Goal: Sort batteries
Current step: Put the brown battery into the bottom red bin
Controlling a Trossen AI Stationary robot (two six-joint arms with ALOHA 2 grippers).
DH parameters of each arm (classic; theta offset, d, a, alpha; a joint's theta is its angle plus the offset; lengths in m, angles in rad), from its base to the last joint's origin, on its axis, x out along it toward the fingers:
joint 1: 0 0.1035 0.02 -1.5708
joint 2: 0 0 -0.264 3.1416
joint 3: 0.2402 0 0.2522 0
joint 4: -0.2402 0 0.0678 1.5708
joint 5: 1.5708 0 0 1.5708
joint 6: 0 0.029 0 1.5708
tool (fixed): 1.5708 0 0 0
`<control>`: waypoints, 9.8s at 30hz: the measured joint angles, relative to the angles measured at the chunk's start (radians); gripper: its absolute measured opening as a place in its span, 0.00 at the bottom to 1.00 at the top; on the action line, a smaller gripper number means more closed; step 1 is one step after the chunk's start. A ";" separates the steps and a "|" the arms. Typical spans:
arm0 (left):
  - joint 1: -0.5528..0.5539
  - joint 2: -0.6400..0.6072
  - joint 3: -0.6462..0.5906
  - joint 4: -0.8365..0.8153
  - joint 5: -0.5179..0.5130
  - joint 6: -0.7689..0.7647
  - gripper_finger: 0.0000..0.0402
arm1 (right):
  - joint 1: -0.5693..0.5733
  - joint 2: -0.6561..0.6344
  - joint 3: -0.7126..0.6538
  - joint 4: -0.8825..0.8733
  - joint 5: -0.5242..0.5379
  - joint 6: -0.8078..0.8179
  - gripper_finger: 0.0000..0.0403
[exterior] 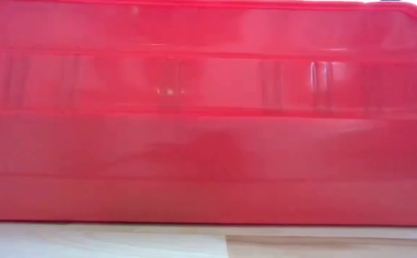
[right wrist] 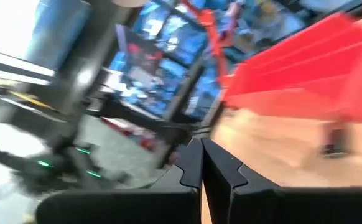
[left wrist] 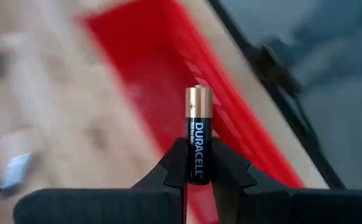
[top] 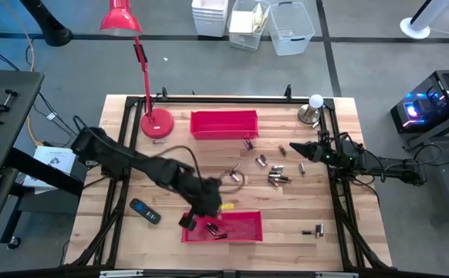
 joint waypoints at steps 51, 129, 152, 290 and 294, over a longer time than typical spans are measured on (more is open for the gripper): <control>0.539 -0.415 -0.582 0.856 -0.187 -0.609 0.39 | -0.086 0.991 0.751 -0.663 -0.270 -0.620 0.54; 0.503 -0.524 -0.925 0.859 -0.367 -0.590 0.39 | 0.487 1.654 1.244 -0.539 -0.318 -0.756 0.09; 0.398 -0.524 -0.924 0.975 -0.323 -0.463 0.39 | 0.529 2.053 1.819 -1.001 -0.256 -0.488 0.30; 0.401 -0.525 -0.925 0.900 -0.446 -0.500 0.39 | 0.944 1.358 0.714 -0.751 -0.425 1.203 0.48; 0.401 -0.525 -0.925 0.899 -0.446 -0.501 0.39 | 0.945 1.394 0.693 -0.703 -0.433 1.226 0.48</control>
